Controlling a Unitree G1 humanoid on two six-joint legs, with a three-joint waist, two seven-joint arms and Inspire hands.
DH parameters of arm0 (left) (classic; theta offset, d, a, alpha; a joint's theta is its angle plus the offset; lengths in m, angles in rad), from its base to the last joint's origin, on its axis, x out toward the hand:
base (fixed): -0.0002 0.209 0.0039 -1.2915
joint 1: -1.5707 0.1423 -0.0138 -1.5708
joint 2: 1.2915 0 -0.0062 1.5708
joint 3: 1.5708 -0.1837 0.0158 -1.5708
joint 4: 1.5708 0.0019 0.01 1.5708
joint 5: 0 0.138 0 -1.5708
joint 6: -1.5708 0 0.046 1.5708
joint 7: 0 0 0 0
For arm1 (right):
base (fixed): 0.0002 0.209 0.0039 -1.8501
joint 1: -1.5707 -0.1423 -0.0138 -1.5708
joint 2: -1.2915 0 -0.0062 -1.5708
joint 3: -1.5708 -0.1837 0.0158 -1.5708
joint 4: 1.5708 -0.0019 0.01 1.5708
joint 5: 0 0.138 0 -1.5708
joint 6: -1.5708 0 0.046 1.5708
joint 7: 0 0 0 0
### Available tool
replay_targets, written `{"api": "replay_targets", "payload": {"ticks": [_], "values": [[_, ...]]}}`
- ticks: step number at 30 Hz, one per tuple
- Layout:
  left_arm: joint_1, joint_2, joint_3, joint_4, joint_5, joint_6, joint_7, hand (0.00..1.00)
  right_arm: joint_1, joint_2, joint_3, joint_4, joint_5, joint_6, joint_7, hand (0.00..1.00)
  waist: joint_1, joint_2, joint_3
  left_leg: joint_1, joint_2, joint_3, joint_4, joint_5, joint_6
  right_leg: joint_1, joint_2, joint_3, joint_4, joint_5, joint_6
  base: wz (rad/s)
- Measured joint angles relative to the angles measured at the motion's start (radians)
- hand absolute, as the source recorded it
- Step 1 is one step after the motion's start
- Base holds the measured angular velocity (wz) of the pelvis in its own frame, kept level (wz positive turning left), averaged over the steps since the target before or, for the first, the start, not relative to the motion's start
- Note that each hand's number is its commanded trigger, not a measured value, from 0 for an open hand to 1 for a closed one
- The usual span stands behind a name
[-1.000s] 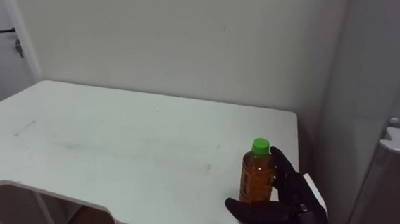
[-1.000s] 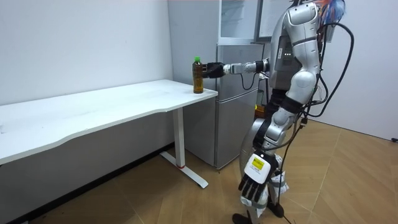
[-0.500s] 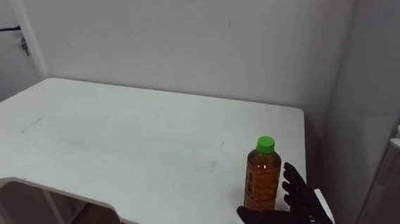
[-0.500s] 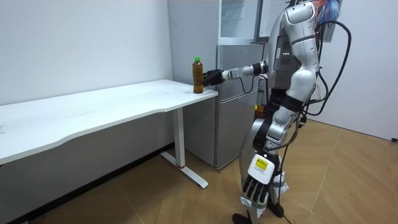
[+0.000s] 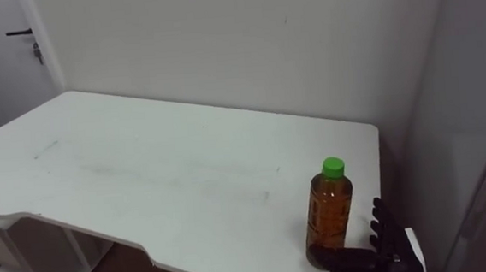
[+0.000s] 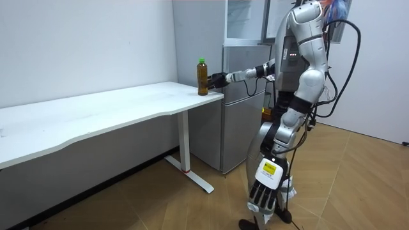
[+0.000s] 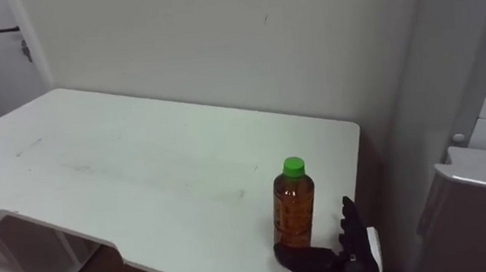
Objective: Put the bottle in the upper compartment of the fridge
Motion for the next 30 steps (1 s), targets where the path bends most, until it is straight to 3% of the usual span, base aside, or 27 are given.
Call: {"api": "replay_targets", "payload": {"ticks": [11,19,22,30], "values": [[0.002,0.003,-0.018,-0.006,0.0,-0.01,0.0,0.0,0.0,0.004,0.003,0.0,-0.019,-0.011,-0.03,0.0,0.013,0.0,0.0016,-0.009,-0.002,-0.005,0.0,0.0,0.0,-0.005,0.0,-0.001,0.0,-0.001,0.001,0.0],[0.004,0.003,-0.022,-0.006,0.0,-0.045,0.0,0.0,-0.058,0.004,0.009,0.0,-0.023,-0.028,-0.043,0.0,0.03,-0.018,0.0063,-0.028,-0.005,-0.015,0.0,0.004,-0.001,-0.025,0.0,-0.005,0.002,-0.002,0.001,0.03],[0.002,0.005,-0.022,-0.006,-0.014,-0.049,0.0,0.0,-0.075,0.005,0.013,0.0,-0.044,-0.046,-0.046,0.0,0.038,-0.023,0.0063,-0.031,-0.006,-0.018,0.0,0.004,-0.001,-0.03,-0.001,-0.007,0.003,-0.002,0.001,0.0],[-0.006,0.005,-0.019,0.004,-0.036,-0.058,0.0,0.0,-0.079,0.005,0.014,0.0,-0.102,-0.046,-0.083,0.0,0.06,-0.027,0.0078,-0.041,-0.007,-0.033,0.01,0.004,-0.001,-0.034,-0.003,-0.023,0.016,-0.002,0.001,0.04]]}}
